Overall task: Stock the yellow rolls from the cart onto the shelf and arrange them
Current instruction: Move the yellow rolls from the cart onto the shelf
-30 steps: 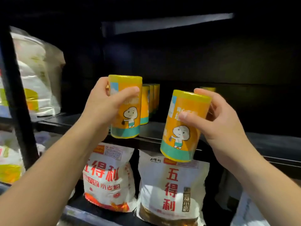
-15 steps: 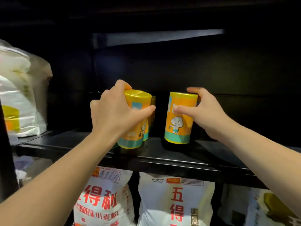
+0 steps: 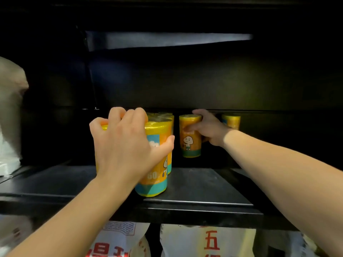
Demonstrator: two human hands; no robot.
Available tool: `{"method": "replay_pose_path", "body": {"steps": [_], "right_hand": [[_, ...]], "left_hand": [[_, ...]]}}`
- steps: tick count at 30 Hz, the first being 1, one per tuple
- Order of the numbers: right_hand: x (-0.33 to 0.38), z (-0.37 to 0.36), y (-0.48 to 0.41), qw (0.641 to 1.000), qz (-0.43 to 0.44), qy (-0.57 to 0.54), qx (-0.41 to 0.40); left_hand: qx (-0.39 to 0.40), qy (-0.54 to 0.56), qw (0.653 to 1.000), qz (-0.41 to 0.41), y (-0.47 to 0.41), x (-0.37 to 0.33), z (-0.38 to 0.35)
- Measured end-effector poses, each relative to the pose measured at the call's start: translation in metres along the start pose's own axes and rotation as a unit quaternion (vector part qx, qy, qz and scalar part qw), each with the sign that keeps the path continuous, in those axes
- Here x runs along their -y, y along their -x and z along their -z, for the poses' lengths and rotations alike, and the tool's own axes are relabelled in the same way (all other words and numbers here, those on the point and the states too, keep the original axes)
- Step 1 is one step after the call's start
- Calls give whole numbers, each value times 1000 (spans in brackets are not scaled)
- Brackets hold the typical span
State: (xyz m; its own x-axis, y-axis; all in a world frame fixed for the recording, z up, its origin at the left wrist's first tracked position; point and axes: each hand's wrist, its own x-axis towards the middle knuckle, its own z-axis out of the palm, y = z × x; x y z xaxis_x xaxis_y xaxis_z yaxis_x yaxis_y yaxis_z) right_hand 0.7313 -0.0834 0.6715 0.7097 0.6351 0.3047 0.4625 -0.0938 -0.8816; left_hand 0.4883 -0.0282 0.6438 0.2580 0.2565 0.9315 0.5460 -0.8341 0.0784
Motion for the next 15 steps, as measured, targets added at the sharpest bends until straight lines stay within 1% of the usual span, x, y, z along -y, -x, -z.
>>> {"method": "replay_pose_path", "body": {"steps": [3, 10, 15], "right_hand": [[-1, -8, -19, 1000, -13, 2, -14], [-13, -25, -65, 998, -22, 24, -50], [-21, -30, -88, 993, -13, 99, -70]], "left_hand": [[14, 9, 1000, -13, 1, 4, -2], [15, 9, 1000, -18, 1, 5, -2], [12, 10, 1000, -22, 1, 6, -3]]}}
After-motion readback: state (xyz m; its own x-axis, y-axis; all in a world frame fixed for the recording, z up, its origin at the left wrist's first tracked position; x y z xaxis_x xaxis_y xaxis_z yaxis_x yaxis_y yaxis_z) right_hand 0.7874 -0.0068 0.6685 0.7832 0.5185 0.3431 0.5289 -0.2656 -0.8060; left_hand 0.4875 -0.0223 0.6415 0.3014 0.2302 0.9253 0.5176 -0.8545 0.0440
